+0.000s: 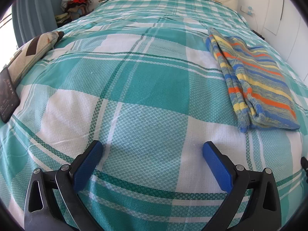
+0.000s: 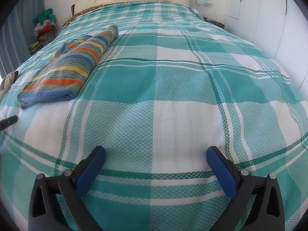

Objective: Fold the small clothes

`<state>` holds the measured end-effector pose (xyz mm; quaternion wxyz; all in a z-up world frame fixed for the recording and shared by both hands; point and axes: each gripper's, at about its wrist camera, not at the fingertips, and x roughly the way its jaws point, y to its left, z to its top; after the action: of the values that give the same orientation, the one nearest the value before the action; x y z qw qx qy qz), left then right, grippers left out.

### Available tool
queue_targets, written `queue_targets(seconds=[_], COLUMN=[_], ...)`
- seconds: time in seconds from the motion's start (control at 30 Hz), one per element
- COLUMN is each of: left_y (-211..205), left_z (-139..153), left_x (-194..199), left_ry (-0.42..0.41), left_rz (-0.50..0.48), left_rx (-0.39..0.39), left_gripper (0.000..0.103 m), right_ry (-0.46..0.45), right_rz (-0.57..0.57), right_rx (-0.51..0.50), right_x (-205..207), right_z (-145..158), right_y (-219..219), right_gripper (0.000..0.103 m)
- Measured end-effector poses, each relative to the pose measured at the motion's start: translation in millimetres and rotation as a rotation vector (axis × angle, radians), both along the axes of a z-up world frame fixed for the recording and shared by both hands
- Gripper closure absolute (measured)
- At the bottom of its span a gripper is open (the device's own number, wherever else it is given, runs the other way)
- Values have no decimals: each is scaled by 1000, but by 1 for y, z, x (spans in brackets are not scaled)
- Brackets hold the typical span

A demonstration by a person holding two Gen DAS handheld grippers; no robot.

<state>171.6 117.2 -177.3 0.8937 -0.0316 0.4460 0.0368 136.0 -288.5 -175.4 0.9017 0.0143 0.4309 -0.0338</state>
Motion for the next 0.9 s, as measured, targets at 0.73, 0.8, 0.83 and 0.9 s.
queue_targets(seconds=[0.73, 0.8, 0.83, 0.9], left_y=[2, 9, 14, 21], left_z=[4, 15, 24, 44], left_x=[2, 7, 8, 15], left_ry=[27, 71, 55, -8], left_rz=[-8, -43, -64, -93], left_rx=[-19, -100, -187, -355], left_gripper=[1, 2, 2, 2], right_ry=[5, 32, 61, 92], right_rz=[0, 5, 16, 39], right_rx=[1, 11, 27, 94], right_x=[2, 4, 7, 12], right_z=[0, 2, 5, 15], right_y=[0, -1, -3, -10], right_gripper=[0, 0, 0, 1])
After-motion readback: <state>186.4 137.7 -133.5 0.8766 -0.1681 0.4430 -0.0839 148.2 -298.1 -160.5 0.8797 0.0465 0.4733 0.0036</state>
